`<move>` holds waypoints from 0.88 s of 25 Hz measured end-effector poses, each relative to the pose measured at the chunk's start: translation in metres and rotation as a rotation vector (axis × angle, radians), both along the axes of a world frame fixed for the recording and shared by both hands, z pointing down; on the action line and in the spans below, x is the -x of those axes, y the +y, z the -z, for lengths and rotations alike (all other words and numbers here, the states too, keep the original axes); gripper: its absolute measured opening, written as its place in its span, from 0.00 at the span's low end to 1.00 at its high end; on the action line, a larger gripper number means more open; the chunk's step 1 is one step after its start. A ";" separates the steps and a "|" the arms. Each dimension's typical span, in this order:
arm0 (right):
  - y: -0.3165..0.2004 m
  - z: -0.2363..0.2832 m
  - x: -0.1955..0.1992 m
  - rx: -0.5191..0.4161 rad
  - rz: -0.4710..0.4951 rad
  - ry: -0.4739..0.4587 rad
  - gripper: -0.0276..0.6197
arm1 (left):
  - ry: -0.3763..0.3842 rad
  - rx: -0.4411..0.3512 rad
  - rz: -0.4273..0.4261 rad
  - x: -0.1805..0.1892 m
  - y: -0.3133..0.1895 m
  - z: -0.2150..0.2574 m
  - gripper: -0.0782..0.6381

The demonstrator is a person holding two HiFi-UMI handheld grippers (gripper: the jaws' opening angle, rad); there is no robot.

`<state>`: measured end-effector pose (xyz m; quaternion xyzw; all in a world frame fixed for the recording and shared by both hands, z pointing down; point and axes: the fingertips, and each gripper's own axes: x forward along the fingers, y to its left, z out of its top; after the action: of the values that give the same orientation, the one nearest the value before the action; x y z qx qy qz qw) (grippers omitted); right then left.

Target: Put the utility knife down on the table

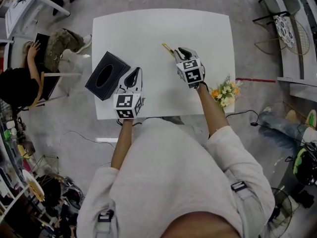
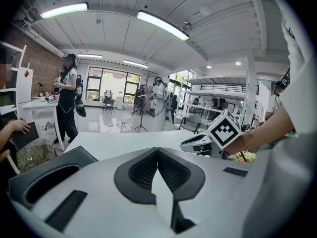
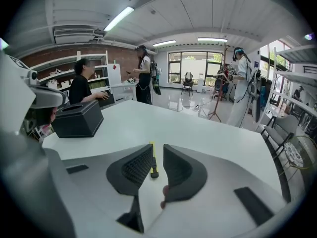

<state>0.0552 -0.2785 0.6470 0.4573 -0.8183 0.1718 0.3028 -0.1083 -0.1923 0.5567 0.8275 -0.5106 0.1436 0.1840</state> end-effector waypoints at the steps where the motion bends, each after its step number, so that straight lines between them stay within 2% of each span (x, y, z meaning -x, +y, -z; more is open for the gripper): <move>1: 0.002 0.006 -0.002 -0.014 -0.006 -0.007 0.17 | 0.001 -0.003 -0.004 -0.001 -0.001 0.001 0.14; 13: 0.044 0.059 -0.034 -0.143 -0.093 -0.062 0.10 | 0.011 -0.038 -0.043 -0.016 0.000 0.014 0.14; 22: 0.083 0.099 -0.041 -0.220 -0.117 -0.148 0.09 | 0.020 -0.074 -0.057 -0.021 0.008 0.031 0.14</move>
<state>0.0958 -0.1954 0.5477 0.5208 -0.8242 0.1318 0.1792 -0.0869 -0.1848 0.5255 0.8494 -0.4898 0.1217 0.1544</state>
